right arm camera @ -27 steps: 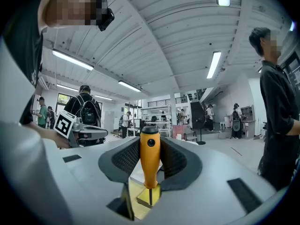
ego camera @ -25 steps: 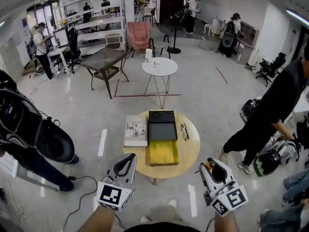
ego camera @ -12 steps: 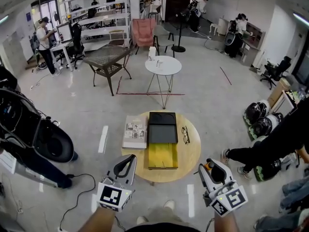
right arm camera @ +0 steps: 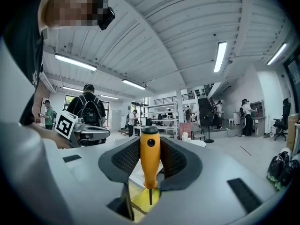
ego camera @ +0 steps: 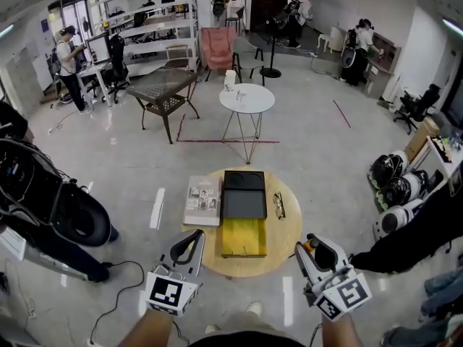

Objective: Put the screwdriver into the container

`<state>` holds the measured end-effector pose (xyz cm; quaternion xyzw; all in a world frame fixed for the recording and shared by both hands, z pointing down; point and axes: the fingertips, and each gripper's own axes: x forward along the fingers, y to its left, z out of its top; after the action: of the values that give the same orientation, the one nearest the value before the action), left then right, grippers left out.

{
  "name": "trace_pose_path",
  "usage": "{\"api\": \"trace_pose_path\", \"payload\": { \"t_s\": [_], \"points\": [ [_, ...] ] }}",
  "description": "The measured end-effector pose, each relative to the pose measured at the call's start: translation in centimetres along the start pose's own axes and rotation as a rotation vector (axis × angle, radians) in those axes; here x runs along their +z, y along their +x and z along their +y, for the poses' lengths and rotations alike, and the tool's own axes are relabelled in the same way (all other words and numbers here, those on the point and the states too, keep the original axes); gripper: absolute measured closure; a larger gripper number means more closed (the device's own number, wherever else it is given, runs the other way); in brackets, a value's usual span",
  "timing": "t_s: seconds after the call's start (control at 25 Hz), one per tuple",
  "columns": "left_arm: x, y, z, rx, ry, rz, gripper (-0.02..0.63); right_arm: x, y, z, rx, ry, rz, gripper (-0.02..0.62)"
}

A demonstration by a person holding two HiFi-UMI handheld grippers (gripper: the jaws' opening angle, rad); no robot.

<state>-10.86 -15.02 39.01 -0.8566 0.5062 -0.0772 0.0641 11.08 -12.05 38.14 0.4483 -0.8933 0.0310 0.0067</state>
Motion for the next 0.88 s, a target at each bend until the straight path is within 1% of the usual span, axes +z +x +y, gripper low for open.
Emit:
{"api": "trace_pose_path", "payload": {
  "t_s": [0.32,0.64,0.88],
  "points": [
    [1.5,1.6,-0.7,0.02,0.015,-0.001,0.588,1.0,0.4,-1.8,0.035,0.0,-0.01,0.459],
    [2.9,4.1,-1.7,0.069,0.026,0.006,0.588,1.9,1.3,-5.1,0.088,0.003,-0.026,0.459],
    [3.2,5.2,-2.4,0.115,0.035,0.014,0.588,2.3,1.5,-7.3,0.125,0.003,-0.037,0.459]
  ]
}}
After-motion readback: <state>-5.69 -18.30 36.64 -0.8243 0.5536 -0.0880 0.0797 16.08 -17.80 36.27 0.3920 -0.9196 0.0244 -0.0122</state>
